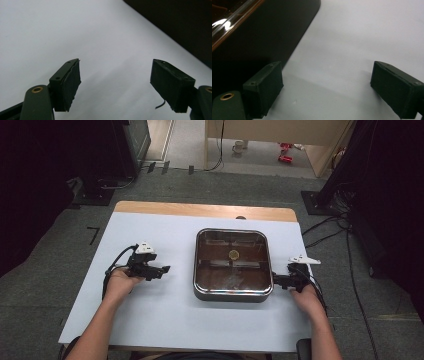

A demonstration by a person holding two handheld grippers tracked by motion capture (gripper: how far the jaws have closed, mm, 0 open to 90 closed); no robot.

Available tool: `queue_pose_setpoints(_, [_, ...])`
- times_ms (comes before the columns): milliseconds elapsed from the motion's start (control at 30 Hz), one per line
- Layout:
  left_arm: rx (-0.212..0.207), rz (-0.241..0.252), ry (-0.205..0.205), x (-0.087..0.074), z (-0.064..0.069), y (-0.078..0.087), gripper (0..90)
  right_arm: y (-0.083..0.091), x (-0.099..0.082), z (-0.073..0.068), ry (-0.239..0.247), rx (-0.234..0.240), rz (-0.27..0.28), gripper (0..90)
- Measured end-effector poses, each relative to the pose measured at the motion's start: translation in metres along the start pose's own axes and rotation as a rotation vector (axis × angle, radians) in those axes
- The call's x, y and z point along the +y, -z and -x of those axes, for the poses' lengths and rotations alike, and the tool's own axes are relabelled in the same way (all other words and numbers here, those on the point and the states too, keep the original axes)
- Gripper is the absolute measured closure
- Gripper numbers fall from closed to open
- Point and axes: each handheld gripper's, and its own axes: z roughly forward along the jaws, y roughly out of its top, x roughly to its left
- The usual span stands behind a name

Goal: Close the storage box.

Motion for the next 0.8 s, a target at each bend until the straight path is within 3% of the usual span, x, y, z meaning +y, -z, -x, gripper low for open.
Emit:
queue_pose_setpoints(100, [0.037, -0.015, 0.01, -0.004, -0.005, -0.004, 24.3, 0.0, 0.0, 0.0, 0.0, 0.0, 0.0, 10.2])
queue_pose_setpoints(333, [0.081, -0.022, 0.023, -0.01, -0.019, -0.007, 24.8, 0.0, 0.0, 0.0, 0.0, 0.0, 0.0, 10.2])
queue_pose_setpoints(800, [0.098, -0.018, 0.007, -0.013, -0.02, -0.01, 24.8, 0.0, 0.0, 0.0, 0.0, 0.0, 0.0, 10.2])
